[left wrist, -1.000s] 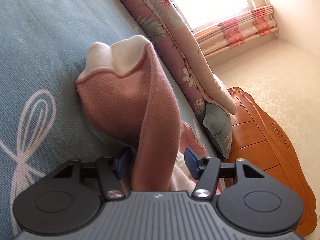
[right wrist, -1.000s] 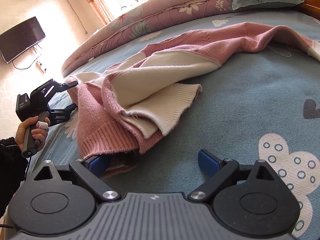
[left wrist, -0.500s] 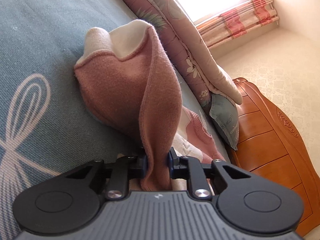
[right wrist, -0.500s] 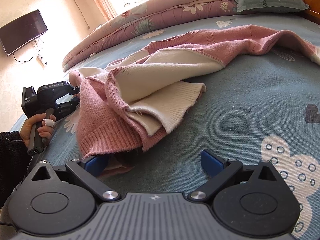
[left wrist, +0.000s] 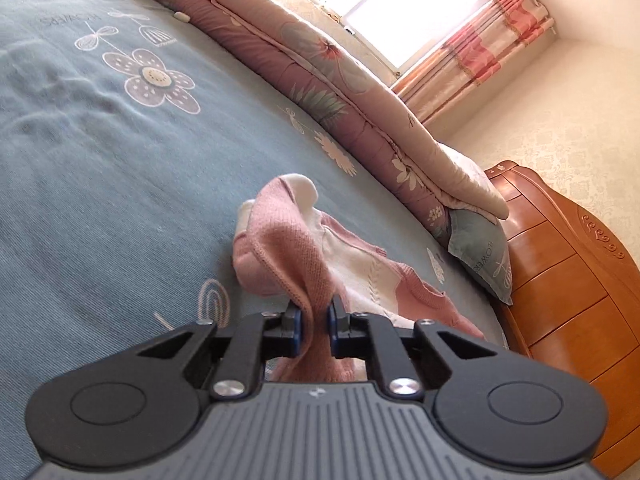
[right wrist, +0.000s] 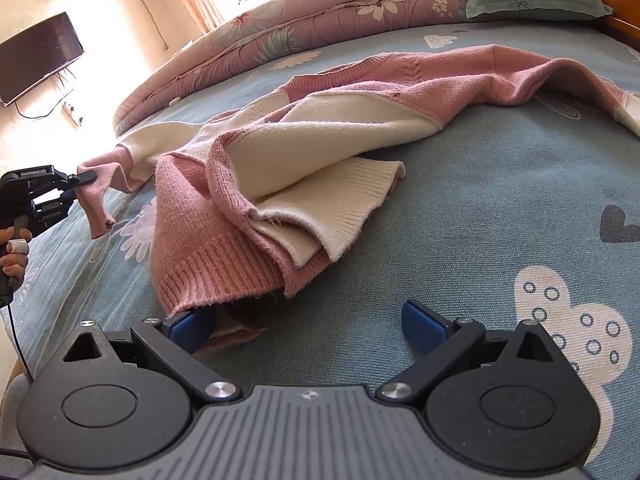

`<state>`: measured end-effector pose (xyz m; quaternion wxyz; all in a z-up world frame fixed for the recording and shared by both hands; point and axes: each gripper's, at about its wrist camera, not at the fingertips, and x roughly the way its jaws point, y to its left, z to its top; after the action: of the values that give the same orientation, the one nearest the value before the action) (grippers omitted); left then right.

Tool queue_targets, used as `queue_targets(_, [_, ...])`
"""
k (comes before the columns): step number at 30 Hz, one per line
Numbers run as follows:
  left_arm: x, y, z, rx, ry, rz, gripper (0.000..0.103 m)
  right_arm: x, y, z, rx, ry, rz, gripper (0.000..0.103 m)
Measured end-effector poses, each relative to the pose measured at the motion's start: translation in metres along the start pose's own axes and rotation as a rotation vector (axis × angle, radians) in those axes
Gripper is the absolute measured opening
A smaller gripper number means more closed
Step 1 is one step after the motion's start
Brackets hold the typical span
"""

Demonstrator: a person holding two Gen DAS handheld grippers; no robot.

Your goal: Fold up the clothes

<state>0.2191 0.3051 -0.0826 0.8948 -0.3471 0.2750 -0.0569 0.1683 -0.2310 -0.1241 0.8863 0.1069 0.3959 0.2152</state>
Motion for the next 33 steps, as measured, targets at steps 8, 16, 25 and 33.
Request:
queue_targets(8, [-0.047, 0.013, 0.044, 0.047, -0.052, 0.049, 0.010, -0.012, 0.004, 0.005, 0.012, 0.013, -0.061, 0.101])
queue_targets(16, [-0.048, 0.012, 0.102, 0.159, -0.006, 0.155, 0.011, -0.020, 0.015, 0.009, -0.010, 0.008, -0.104, 0.101])
queue_targets(25, [0.002, 0.085, 0.144, 0.147, 0.030, 0.698, 0.012, -0.020, 0.019, 0.010, -0.006, 0.020, -0.139, 0.101])
queue_targets(33, [-0.014, 0.093, 0.108, -0.065, 0.078, 0.314, 0.039, -0.012, 0.020, 0.009, 0.017, 0.040, -0.140, 0.101])
